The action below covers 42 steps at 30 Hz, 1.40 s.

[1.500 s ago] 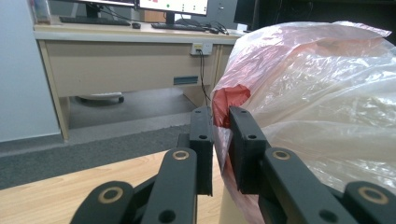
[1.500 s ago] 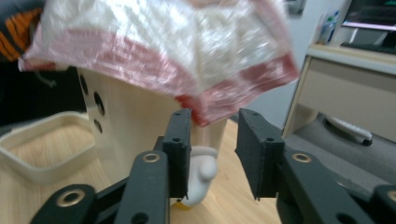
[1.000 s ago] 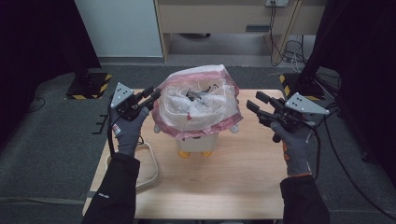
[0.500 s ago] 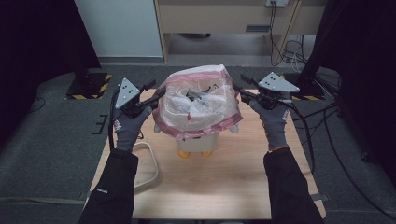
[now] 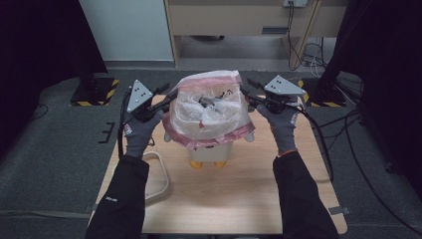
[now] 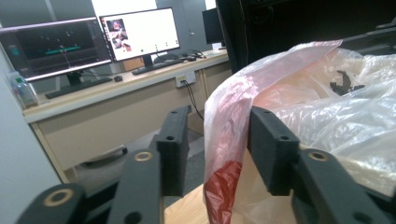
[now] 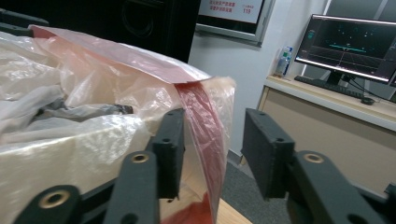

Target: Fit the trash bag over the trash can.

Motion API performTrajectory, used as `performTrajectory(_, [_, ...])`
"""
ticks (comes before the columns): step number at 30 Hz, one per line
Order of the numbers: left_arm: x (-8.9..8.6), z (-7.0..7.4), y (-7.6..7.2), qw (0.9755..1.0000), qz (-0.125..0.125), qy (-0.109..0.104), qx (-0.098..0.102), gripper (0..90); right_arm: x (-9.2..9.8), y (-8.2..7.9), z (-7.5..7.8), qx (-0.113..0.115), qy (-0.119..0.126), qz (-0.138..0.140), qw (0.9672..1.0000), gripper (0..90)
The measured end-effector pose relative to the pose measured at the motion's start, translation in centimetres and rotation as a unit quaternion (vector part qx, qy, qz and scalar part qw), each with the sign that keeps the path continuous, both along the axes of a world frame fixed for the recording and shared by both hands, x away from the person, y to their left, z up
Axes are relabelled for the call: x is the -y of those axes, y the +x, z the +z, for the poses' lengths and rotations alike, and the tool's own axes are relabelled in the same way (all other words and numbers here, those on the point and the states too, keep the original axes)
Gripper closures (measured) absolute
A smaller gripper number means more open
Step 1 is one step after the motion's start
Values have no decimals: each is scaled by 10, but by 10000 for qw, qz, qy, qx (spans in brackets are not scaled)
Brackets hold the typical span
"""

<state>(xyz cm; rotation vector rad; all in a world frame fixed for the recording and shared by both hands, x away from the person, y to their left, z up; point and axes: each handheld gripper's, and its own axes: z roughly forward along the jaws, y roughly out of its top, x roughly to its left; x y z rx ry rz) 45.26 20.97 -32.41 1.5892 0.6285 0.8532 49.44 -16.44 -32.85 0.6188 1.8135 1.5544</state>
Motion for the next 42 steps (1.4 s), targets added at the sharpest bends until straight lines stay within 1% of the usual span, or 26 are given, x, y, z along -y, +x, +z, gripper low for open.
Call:
performTrajectory(5, [2,-1,7,10000,-4,-45,-79,692,-5,7,-2,-77,-16,-29,10000,753])
performTrajectory(8, [4,-3,9,9998,-29,-122,-179,766,-5,9,-1,-116,155,-64,9998,842])
performTrajectory(11, [4,-4,11,9994,-37,-215,-281,809,-5,10,2,-199,271,-63,9994,894])
performTrajectory(12, [4,-4,12,9993,10,-241,-300,819,-5,11,3,-235,301,-33,9993,900])
performTrajectory(13, [4,-5,13,9989,17,-324,-341,831,-5,11,5,-265,295,-34,9992,900])
performTrajectory(14, [3,-5,14,9986,60,-371,-371,842,-6,12,6,-293,360,-21,9989,900])
performTrajectory(15, [4,-5,16,9984,109,-397,-400,849,-6,13,7,-348,402,1,9986,900])
performTrajectory(16, [4,-6,18,9979,163,-406,-474,857,-8,14,9,-354,371,-29,9987,900])
performTrajectory(17, [4,-7,20,9976,229,-407,-507,864,-10,16,9,-408,350,-43,9985,900])
performTrajectory(19, [6,-8,24,9965,344,-436,-631,876,-14,20,10,-509,231,-145,9983,900])
performTrajectory(21, [6,-11,28,9950,465,-438,-774,877,-18,23,8,-608,188,-234,9977,900])
performTrajectory(23, [7,-16,31,9927,545,-437,-983,875,-21,27,3,-717,50,-323,9969,900])
performTrajectory(26, [8,-22,35,9903,652,-413,-1154,873,-25,31,-6,-973,-88,-370,9945,900])
performTrajectory(27, [9,-24,35,9900,685,-379,-1175,874,-25,31,-9,-1009,-134,-384,9941,900])
performTrajectory(29, [10,-28,35,9895,665,-345,-1235,879,-26,32,-15,-1150,-191,-365,9925,900])
performTrajectory(30, [11,-29,35,9891,683,-284,-1271,884,-26,32,-18,-1173,-214,-352,9922,900])
performTrajectory(31, [12,-31,35,9891,677,-227,-1290,888,-27,32,-22,-1250,-235,-321,9914,900])
performTrajectory(32, [12,-34,34,9890,665,-214,-1305,890,-27,31,-25,-1266,-277,-313,9911,900])
performTrajectory(34, [11,-39,31,9886,633,-231,-1350,889,-25,28,-32,-1323,-275,-267,9905,900])
performTrajectory(35, [10,-42,29,9882,625,-285,-1369,885,-24,26,-35,-1341,-278,-252,9903,898])
performTrajectory(37, [7,-46,26,9877,617,-413,-1377,862,-24,23,-37,-1326,-363,-240,9902,888])
performTrajectory(38, [6,-47,24,9871,613,-482,-1397,840,-24,21,-36,-1313,-359,-231,9904,877])
performTrajectory(39, [4,-48,23,9861,665,-533,-1424,809,-24,19,-35,-1318,-354,-214,9904,861])
performTrajectory(41, [1,-48,19,9858,695,-578,-1419,758,-23,18,-34,-1362,-324,-222,9899,795])
performTrajectory(42, [-1,-47,17,9855,702,-626,-1413,736,-21,17,-34,-1342,-333,-252,9901,769])
